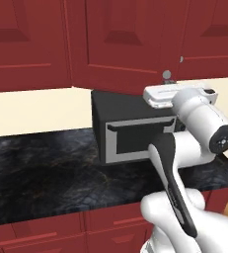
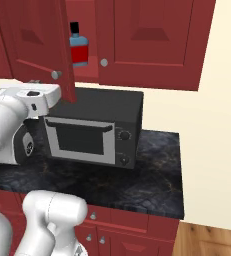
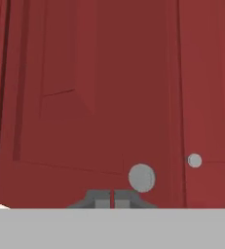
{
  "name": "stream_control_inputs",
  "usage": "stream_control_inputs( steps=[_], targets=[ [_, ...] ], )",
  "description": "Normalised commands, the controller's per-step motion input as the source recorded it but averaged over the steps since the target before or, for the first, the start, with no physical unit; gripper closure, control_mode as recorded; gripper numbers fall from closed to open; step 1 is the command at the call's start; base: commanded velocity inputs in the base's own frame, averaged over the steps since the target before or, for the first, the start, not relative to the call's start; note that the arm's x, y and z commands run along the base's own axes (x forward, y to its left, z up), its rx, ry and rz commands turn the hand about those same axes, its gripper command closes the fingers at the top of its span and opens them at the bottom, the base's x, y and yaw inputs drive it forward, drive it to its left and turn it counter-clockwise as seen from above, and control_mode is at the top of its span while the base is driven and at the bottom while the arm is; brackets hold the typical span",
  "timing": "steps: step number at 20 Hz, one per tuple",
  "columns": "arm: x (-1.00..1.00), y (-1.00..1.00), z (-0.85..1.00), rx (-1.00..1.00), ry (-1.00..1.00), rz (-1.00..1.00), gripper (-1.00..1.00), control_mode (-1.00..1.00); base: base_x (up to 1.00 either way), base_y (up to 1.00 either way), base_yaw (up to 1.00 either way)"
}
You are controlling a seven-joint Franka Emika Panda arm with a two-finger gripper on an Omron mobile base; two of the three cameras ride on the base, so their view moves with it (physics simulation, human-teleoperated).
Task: Get the candle and the liquor from the cabinet and move them to the dining counter.
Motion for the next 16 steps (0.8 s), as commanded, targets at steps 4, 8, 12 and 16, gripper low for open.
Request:
stream_control_inputs(
  steps=[4,8,12,16],
  targets=[
    [-0.57,0.34,0.0,0.0,0.0,0.01,1.0,-1.0,0.0,0.0,0.0],
    [-0.5,0.32,0.0,0.0,0.0,0.02,1.0,-1.0,0.0,0.0,0.0],
    [-0.13,0.12,-0.04,0.0,0.08,0.0,1.0,-1.0,0.0,0.0,0.0],
    [0.0,-0.35,-0.1,0.03,0.0,0.12,1.0,-1.0,0.0,0.0,0.0]
  ],
)
